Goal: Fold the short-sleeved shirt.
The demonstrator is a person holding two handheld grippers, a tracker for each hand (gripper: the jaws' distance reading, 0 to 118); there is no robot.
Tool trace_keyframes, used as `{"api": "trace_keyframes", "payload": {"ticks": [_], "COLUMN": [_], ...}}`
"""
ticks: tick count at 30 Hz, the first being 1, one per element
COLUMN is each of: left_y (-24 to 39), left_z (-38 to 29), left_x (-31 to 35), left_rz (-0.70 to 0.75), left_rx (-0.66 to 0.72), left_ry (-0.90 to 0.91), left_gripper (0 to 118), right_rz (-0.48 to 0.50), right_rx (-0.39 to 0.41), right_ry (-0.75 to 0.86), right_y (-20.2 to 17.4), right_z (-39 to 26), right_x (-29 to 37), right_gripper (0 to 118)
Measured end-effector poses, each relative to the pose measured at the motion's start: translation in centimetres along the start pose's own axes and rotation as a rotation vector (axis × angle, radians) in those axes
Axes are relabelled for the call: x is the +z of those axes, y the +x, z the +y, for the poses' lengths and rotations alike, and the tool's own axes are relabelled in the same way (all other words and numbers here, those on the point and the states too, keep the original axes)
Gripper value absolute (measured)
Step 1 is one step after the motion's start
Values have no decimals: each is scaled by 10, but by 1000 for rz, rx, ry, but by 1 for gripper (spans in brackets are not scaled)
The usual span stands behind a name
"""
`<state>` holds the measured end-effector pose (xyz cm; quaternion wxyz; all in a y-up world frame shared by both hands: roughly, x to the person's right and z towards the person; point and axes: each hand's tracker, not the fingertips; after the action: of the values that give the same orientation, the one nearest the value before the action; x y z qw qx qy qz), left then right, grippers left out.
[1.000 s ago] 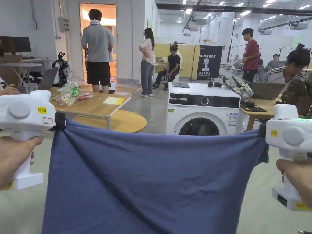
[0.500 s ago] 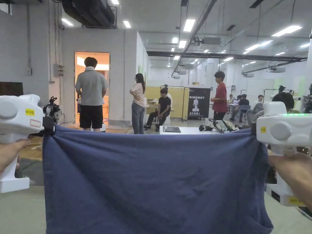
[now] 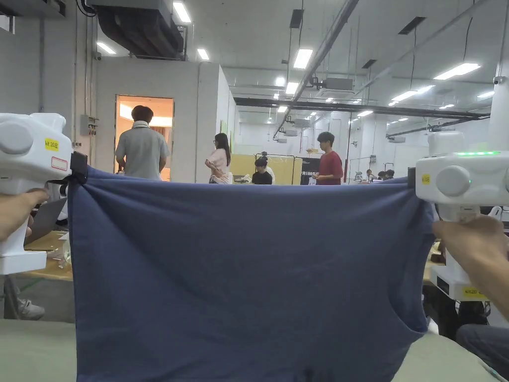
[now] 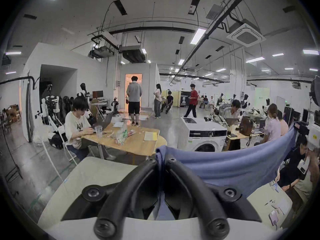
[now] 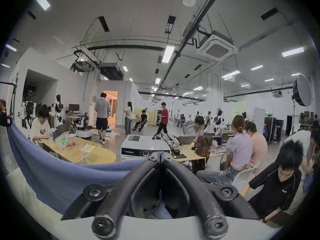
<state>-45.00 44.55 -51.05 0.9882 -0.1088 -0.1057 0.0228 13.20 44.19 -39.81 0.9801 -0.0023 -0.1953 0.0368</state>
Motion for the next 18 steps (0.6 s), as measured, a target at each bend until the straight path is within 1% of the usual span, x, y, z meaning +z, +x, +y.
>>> {"api": "trace_keyframes", "payload": {"ticks": [5,8,9,12,16,18], "left_y": [-6,-14,-15,-17,-14,-14], "left_z": [-53,-100,-114,-161,-221,-246], "left_x": [5,10,14,33,72,91], "left_rz": [-3,-12,-13,-32,-45,-55], "left_rx": [-9,-13,-15,10,16,33], "left_ry": [-59,-110,-122,-161,-200,-219], "left_gripper": [0,0,0,0,0,0], "right_rz": [22,50,44,41,47,41], "right_rx": [-3,-29,-26,21,12,33], "right_ry": [-57,-122,-141,-202,-240,-280], "right_y": [-1,2,1,3,15,21], "right_z": [-43,-84,-97,-138,-189,-210], "right_x": [15,34,41,66,107,128], "right_gripper": [0,0,0,0,0,0]}}
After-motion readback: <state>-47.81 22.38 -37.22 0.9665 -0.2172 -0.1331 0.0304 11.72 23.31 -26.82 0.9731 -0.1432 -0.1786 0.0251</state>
